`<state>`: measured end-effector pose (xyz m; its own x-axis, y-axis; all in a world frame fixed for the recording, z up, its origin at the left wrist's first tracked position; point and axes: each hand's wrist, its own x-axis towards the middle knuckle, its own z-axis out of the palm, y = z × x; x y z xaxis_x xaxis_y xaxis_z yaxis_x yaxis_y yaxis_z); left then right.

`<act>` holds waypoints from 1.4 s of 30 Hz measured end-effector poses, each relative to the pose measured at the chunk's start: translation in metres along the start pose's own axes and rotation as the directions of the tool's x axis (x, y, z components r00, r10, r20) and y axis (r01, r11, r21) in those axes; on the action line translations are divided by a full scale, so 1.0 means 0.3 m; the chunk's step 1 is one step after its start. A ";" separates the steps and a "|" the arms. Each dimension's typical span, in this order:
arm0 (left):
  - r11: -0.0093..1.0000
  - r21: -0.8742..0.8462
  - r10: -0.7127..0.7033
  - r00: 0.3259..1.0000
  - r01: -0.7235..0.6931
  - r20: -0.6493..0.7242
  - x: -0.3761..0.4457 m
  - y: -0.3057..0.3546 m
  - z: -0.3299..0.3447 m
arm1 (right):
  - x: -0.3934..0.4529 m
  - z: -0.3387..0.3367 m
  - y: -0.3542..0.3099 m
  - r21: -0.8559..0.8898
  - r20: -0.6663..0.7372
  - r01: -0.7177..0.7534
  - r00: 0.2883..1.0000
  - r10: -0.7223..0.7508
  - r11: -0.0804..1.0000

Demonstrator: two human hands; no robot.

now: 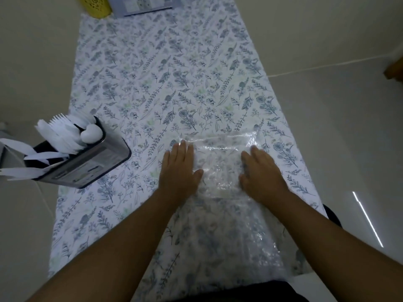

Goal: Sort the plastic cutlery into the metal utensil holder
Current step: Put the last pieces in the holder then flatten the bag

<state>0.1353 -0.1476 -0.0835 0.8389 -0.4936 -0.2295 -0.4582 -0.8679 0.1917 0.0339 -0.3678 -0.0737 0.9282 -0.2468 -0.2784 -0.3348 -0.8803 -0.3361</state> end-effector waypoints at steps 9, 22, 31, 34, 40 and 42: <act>0.893 -0.413 0.125 0.980 -0.179 -0.154 -0.318 0.071 0.064 | -0.277 0.054 -0.012 0.139 -0.017 -0.032 0.999 0.034 0.990; -0.129 -0.793 -0.249 0.754 0.596 0.608 -0.301 -0.005 -0.079 | -0.276 -0.053 0.050 0.818 0.505 -0.573 0.755 0.419 0.046; 0.100 -0.834 -0.201 0.832 0.542 0.517 -0.394 -0.089 -0.059 | -0.365 -0.033 0.087 0.880 0.466 -0.468 0.807 0.363 -0.089; 0.256 -0.832 -0.120 0.870 0.493 0.478 -0.401 -0.132 -0.063 | -0.394 -0.042 0.098 0.882 0.448 -0.471 0.840 0.306 0.002; 0.454 -0.822 -0.076 0.934 0.344 0.349 -0.415 -0.126 -0.065 | -0.427 -0.058 0.071 0.785 0.359 -0.457 0.886 0.294 0.418; 0.570 -0.778 -0.133 0.964 0.266 0.232 -0.409 -0.108 -0.056 | -0.434 -0.053 0.045 0.667 0.370 -0.474 0.881 0.296 0.576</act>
<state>0.0520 -0.0579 -0.0455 0.8009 -0.3736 -0.4680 0.1902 -0.5823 0.7904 -0.0890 -0.3539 -0.0277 0.6583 -0.3276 -0.6777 -0.7405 -0.1196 -0.6614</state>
